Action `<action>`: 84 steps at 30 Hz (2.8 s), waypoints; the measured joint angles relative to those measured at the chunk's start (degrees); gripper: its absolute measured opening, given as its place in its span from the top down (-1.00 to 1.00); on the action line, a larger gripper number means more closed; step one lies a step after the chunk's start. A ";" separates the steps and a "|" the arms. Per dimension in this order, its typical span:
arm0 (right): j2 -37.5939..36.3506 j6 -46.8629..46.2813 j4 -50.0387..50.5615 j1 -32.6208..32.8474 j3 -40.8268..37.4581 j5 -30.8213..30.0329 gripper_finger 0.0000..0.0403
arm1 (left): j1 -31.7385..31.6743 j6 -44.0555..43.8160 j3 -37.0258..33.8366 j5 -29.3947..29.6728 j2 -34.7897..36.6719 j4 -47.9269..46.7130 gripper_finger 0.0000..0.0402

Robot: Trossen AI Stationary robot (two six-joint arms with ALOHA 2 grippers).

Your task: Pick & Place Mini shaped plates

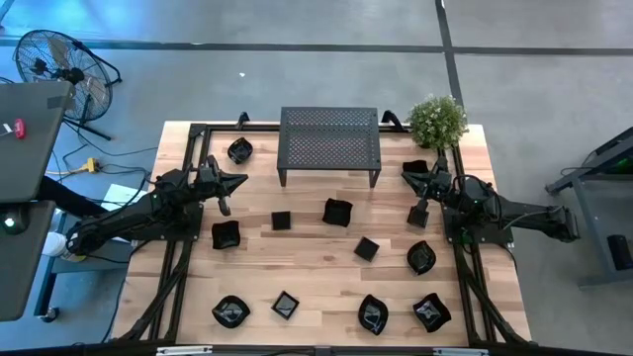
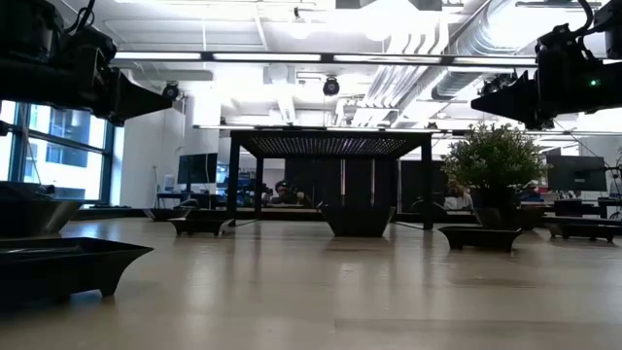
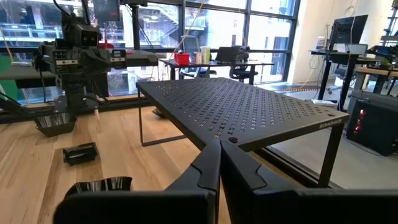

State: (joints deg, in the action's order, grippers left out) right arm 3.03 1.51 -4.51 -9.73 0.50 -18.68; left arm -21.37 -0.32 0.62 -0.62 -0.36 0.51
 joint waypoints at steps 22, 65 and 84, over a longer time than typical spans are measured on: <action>0.00 -0.01 -0.03 -0.01 -0.01 -0.66 0.98 | 0.00 0.01 0.00 0.00 -0.01 0.00 0.99; 64.05 -58.50 27.32 16.69 39.83 26.02 0.83 | 0.00 -25.51 1.64 7.69 -0.26 1.73 1.00; 85.24 -39.73 21.38 11.42 39.94 28.32 0.36 | 0.00 -25.50 1.86 7.65 -0.26 -2.58 1.00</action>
State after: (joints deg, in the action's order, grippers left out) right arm 88.26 -38.23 16.86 1.69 40.45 9.64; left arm -21.37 -25.82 2.48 7.03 -0.62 -2.06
